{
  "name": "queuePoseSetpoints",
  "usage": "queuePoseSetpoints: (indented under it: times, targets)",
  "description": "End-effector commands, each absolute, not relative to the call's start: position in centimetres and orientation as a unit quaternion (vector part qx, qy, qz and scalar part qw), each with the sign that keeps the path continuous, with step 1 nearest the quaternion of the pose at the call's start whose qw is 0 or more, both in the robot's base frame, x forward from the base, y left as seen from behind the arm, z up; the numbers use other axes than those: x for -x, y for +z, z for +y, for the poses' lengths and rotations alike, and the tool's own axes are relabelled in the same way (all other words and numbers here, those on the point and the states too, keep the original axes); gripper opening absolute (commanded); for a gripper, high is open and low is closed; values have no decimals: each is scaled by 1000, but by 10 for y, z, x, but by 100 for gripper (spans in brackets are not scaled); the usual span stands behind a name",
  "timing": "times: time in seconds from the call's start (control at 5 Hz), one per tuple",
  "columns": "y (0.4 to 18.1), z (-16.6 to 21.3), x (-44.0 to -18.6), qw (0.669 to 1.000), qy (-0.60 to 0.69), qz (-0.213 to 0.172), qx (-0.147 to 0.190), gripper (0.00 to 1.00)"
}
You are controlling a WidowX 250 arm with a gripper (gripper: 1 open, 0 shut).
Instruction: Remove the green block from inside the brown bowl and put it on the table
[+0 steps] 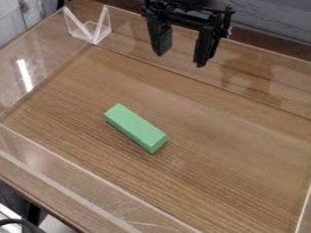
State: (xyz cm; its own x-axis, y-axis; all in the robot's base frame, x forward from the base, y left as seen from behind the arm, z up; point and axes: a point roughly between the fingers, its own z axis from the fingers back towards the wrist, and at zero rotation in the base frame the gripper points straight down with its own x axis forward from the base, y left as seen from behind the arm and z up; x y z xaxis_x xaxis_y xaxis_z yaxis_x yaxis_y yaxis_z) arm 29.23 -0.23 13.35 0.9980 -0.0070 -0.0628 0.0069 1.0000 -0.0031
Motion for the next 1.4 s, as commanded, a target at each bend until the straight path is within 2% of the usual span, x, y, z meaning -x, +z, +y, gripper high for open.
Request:
queuePoseSetpoints:
  times: [0.0,0.2,0.4,0.6,0.8,1.2]
  targets:
    - [129,7,-278,993,114,34,11,100]
    - [122,17,-252,971,237,30,21,100]
    - [114,23,-236,934,355,14,38,100]
    - [102,29,-230,888,456,-5,52,100]
    - [92,33,-231,857,510,-20,70,100]
    - [82,35,-235,829,549,-39,96,100]
